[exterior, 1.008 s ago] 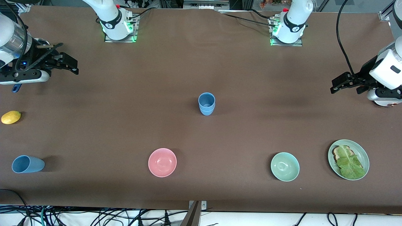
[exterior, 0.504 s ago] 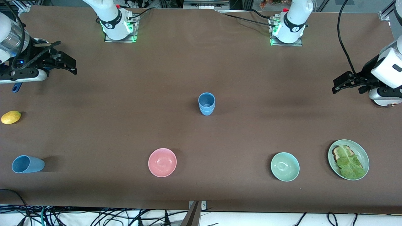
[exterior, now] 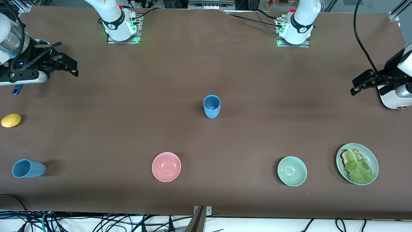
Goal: Stack blue cups with both arms
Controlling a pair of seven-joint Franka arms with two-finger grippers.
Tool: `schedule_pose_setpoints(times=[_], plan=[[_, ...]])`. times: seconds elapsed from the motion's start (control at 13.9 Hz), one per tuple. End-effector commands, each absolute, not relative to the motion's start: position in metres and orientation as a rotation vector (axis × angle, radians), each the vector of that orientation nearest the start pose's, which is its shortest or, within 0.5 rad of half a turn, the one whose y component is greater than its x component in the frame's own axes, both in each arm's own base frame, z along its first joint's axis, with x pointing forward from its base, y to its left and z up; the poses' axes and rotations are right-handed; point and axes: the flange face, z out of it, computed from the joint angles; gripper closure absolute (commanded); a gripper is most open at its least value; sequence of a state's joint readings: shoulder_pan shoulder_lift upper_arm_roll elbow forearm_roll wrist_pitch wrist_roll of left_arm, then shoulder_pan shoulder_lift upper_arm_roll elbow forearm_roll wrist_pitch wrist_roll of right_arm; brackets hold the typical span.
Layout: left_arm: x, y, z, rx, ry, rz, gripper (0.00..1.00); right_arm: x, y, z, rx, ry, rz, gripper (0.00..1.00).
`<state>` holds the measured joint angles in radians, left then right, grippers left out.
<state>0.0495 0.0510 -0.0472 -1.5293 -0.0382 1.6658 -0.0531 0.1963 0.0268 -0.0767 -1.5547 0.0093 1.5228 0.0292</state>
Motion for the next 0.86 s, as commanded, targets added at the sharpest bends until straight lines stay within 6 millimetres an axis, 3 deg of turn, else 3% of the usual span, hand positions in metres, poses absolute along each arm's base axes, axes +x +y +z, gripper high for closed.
schedule_pose_setpoints(times=[0.0, 0.14, 0.36, 0.72, 0.79], plan=[[0.58, 0.007, 0.631, -3.155, -0.11, -0.147, 0.0, 0.553, 0.065, 0.621, -3.146, -0.147, 0.089, 0.0], [0.58, 0.005, 0.636, -3.157, -0.12, -0.157, 0.0, 0.553, 0.065, 0.621, -3.146, -0.147, 0.086, 0.0], [0.58, 0.005, 0.624, -3.156, -0.142, -0.116, 0.0, 0.553, 0.065, 0.621, -3.148, -0.147, 0.088, 0.0], [0.582, 0.004, 0.622, -3.155, -0.137, -0.115, 0.0, 0.553, 0.064, 0.621, -3.148, -0.145, 0.088, 0.0], [0.585, 0.004, 0.62, -3.155, -0.139, -0.115, 0.04, 0.553, 0.064, 0.621, -3.151, -0.145, 0.088, 0.0]])
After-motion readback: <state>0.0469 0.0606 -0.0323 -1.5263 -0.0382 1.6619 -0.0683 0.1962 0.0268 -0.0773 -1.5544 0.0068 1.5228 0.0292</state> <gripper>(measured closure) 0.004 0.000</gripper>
